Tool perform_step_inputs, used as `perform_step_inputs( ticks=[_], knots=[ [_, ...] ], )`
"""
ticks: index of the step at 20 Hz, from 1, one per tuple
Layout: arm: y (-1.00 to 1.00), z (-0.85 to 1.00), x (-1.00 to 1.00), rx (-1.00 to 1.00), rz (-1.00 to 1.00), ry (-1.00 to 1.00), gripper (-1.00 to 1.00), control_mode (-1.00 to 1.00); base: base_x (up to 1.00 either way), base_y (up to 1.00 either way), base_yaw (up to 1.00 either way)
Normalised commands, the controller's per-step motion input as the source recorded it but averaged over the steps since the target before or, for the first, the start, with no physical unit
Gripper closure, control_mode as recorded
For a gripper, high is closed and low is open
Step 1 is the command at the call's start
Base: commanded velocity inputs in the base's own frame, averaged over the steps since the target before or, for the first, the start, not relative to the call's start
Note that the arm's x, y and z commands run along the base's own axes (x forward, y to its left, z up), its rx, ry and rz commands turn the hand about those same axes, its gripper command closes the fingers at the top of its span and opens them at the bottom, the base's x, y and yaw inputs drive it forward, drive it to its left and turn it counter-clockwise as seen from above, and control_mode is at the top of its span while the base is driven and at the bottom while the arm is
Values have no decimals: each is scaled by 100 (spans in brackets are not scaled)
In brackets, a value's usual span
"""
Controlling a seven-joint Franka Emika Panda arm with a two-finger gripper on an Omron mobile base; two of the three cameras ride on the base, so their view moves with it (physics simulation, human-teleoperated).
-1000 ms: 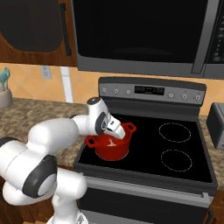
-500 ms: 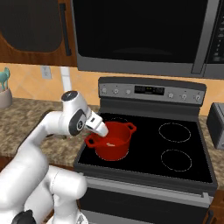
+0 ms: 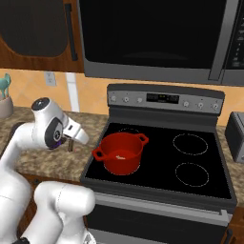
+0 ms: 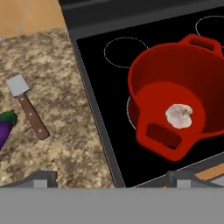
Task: Put the eggplant and garlic in the pot. Retrieve the spatula and lightly stir the vegetables in the pot.
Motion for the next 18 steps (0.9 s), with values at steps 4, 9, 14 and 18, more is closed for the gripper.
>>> perform_step_inputs(
  ticks=[4,9,14,18],
  knots=[
    [98,0,34,6,1,14,-100,-100,0,0,0],
    [85,-14,63,10,0,19,-100,-100,0,0,0],
    [60,-33,74,12,0,24,-100,-100,0,0,0],
    [42,-57,53,6,0,20,-100,-100,0,0,0]
  ],
)
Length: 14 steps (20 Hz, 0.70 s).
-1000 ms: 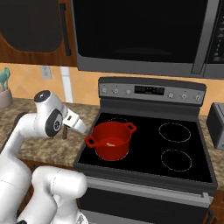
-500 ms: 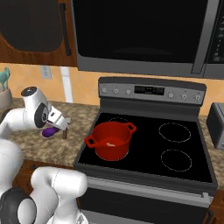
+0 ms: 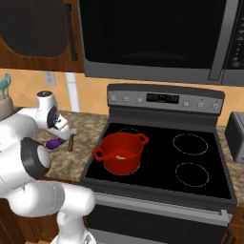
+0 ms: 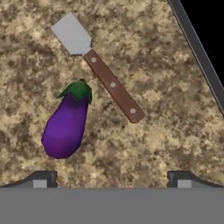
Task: Put the eggplant and garlic in the pot. Retrieve the spatula and lightly stir the vegetables in the pot.
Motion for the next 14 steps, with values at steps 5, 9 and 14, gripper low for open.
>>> perform_step_inputs(
  ticks=[5,9,14],
  knots=[
    [35,-50,31,0,-4,14,-100,-100,0,0,0],
    [27,-42,35,0,-7,12,-100,-100,0,0,0],
    [13,-45,35,0,-9,9,-100,-100,0,0,0]
  ],
)
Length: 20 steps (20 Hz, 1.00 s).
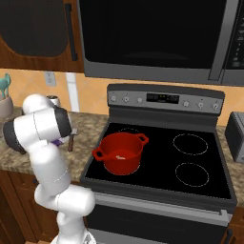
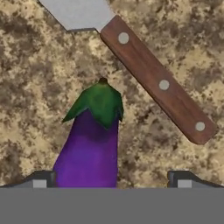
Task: Put the eggplant and garlic in the pot. Retrieve the spatula and lightly stir the vegetables in the pot.
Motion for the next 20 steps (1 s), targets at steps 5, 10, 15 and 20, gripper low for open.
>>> perform_step_inputs(
  ticks=[5,10,15,20],
  knots=[
    [13,-34,20,0,-7,4,-100,-100,0,0,0],
    [0,-47,-14,0,-5,0,100,-100,0,0,0],
    [-3,-12,-36,-1,-7,-7,100,-100,0,0,0],
    [-28,89,-82,5,-5,-28,100,-100,0,0,0]
  ],
)
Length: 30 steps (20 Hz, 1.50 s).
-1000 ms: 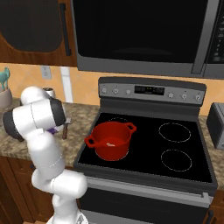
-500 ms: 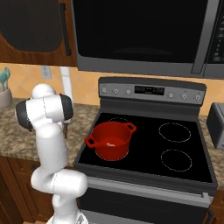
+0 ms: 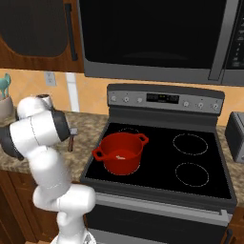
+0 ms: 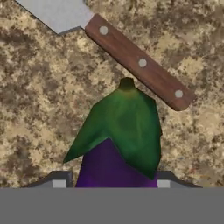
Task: Put the eggplant and garlic in the pot. Retrieve the spatula and lightly stir the vegetables in the pot.
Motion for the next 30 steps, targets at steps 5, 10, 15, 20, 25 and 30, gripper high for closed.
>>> perform_step_inputs(
  ticks=[5,10,15,20,25,30],
  knots=[
    [-70,100,-82,1,-8,-25,100,-100,0,0,0],
    [-100,81,-46,0,-14,-15,100,-100,0,0,0],
    [-100,76,-3,0,-13,-4,100,-100,0,0,0],
    [-100,78,0,3,-12,0,100,-100,0,0,0],
    [-100,20,10,1,-10,0,100,-100,0,0,0],
    [-95,-42,39,0,-5,1,100,-100,0,0,0]
  ],
)
